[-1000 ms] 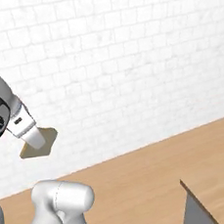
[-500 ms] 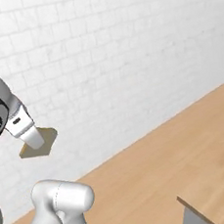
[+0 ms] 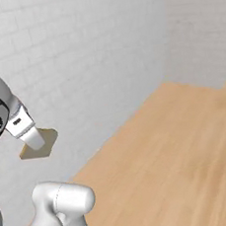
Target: Start the toaster. Once the lever pops up, take the bread to the plate on the dining counter.
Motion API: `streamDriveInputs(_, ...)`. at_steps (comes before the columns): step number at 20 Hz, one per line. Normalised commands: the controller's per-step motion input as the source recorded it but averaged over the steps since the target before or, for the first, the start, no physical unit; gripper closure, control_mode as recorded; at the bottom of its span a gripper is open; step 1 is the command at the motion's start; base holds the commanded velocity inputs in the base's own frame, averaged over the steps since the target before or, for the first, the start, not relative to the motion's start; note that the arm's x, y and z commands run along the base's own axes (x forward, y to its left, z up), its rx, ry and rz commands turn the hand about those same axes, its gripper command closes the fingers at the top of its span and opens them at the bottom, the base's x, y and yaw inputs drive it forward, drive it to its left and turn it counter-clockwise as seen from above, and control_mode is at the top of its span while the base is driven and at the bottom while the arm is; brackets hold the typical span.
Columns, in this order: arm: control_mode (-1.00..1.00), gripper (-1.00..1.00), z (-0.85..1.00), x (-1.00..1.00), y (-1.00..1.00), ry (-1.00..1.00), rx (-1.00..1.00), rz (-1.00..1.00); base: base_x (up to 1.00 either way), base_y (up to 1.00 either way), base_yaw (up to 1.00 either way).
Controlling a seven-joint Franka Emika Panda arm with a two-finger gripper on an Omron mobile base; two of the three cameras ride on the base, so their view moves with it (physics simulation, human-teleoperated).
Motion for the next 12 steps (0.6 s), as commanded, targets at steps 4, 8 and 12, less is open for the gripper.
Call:
streamDriveInputs(4,1.00,1.00,0.00,0.00,0.00,0.00,0.00,0.00,0.73,0.10,-0.54)
streamDriveInputs(8,1.00,1.00,0.00,0.00,0.00,0.00,0.00,0.00,0.62,0.33,-0.50)
streamDriveInputs(12,1.00,1.00,0.00,0.00,0.00,0.00,0.00,0.00,0.85,0.37,-0.42)
